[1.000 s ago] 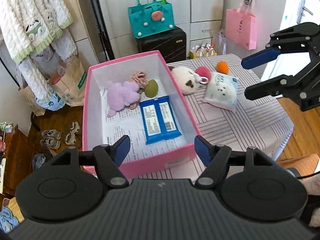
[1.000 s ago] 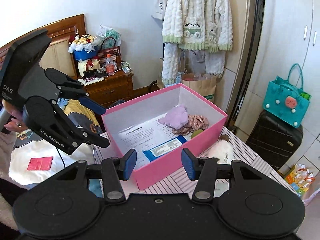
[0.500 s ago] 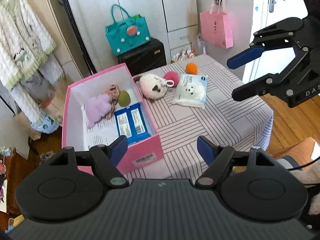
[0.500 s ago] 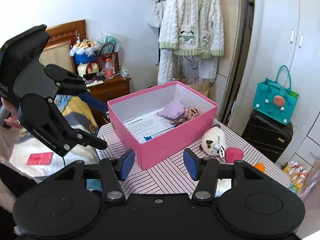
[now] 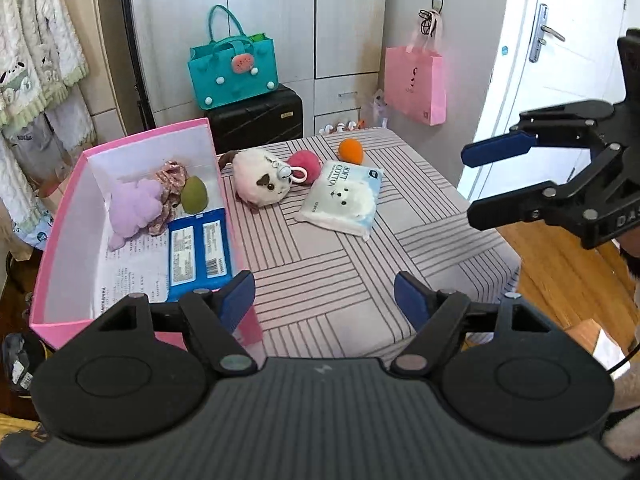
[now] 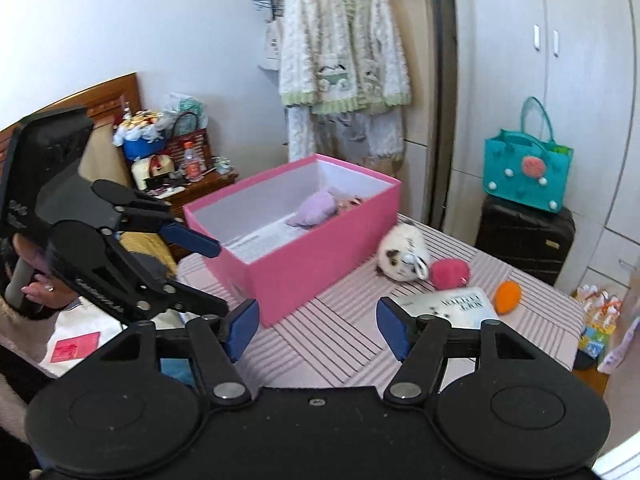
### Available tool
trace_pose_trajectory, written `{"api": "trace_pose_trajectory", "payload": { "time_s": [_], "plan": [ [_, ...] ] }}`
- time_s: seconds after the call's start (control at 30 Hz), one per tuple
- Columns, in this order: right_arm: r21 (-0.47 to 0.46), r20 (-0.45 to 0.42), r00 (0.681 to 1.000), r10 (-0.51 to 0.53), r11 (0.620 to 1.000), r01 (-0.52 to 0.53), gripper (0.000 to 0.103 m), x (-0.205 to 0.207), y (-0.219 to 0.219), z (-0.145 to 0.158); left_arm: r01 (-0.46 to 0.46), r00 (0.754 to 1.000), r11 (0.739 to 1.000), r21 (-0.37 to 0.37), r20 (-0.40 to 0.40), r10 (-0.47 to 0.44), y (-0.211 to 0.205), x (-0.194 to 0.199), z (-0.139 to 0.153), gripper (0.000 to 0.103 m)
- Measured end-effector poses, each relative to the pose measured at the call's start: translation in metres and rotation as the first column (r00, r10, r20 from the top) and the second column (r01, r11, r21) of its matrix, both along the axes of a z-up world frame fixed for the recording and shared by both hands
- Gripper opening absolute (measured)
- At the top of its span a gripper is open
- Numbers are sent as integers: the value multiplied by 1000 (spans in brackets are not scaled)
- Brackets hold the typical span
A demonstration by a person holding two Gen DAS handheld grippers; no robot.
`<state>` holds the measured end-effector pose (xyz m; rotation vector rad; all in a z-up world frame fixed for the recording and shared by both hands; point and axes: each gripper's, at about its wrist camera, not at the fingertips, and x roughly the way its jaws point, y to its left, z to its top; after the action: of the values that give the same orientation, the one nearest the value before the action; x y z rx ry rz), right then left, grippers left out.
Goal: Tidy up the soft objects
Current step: 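Move both grippers back toward the white Soft Cotton tissue pack, then close both grippers on the white Soft Cotton tissue pack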
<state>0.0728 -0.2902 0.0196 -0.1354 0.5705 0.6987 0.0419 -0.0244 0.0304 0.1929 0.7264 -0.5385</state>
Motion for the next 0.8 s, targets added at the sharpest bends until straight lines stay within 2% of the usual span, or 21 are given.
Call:
{"api": "trace_pose_trajectory", "payload": {
  "time_s": [0.23,0.33,0.4,0.5,0.6,0.73,0.8],
  "plan": [
    [-77,15,996,-91,993,92,70,35,-20,-25,9,1000,997,-80,-13,-10,-23,11,-16,76],
    [-127,73,989,-128,983,137,70,48,-29,-31,28,998,992,-124,-45,-34,-34,22,-25,74],
    [-119,78,989,-129,983,138,70,58,-37,-34,14,997,988,-154,-69,-25,-38,30,-34,74],
    [-111,115,988,-104,987,117,70,76,-47,-45,-16,998,988,-152,-69,6,-48,42,-44,74],
    [-90,146,982,-121,987,135,71,95,-53,-60,-40,998,988,-152,-56,31,-59,52,-52,73],
    [-28,67,986,-150,988,152,71,128,-62,-76,-72,995,978,-197,-79,58,-71,71,-64,72],
    [9,-5,986,-169,986,169,70,148,-66,-83,-91,994,976,-198,-83,76,-78,81,-72,71]
  ]
}}
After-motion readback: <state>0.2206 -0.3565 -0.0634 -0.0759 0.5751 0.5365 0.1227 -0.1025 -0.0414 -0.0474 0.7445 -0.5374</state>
